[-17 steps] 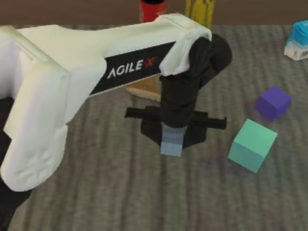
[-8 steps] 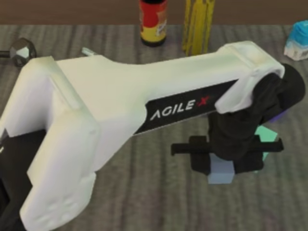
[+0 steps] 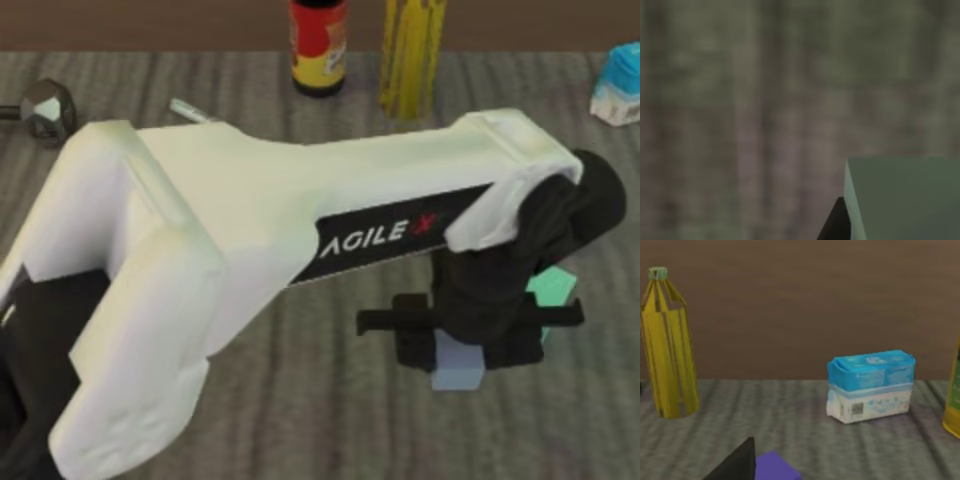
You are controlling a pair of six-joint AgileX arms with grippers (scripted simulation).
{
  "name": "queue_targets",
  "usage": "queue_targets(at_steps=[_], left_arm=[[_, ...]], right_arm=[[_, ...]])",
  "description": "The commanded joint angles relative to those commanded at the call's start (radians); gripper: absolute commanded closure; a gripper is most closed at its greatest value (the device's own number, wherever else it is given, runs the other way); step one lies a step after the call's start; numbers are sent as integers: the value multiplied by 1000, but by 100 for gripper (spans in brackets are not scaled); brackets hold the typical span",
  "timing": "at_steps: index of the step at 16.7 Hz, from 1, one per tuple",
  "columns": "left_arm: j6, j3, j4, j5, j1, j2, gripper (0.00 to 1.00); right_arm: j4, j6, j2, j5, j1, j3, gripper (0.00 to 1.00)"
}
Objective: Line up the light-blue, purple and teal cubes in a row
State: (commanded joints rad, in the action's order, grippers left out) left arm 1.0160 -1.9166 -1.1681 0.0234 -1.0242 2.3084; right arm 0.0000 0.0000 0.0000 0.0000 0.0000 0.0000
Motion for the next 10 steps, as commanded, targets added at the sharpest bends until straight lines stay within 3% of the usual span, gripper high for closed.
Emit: queue_targets(at_steps=[4,9,10], left_arm=[[-1,96,138,0,1,37,100],[-2,118,164,1,0,47,100],[-2,118,164,1,0,47,92]], right_arm=[[0,0,0,0,0,0,0],[0,0,0,0,0,0,0],[0,0,0,0,0,0,0]])
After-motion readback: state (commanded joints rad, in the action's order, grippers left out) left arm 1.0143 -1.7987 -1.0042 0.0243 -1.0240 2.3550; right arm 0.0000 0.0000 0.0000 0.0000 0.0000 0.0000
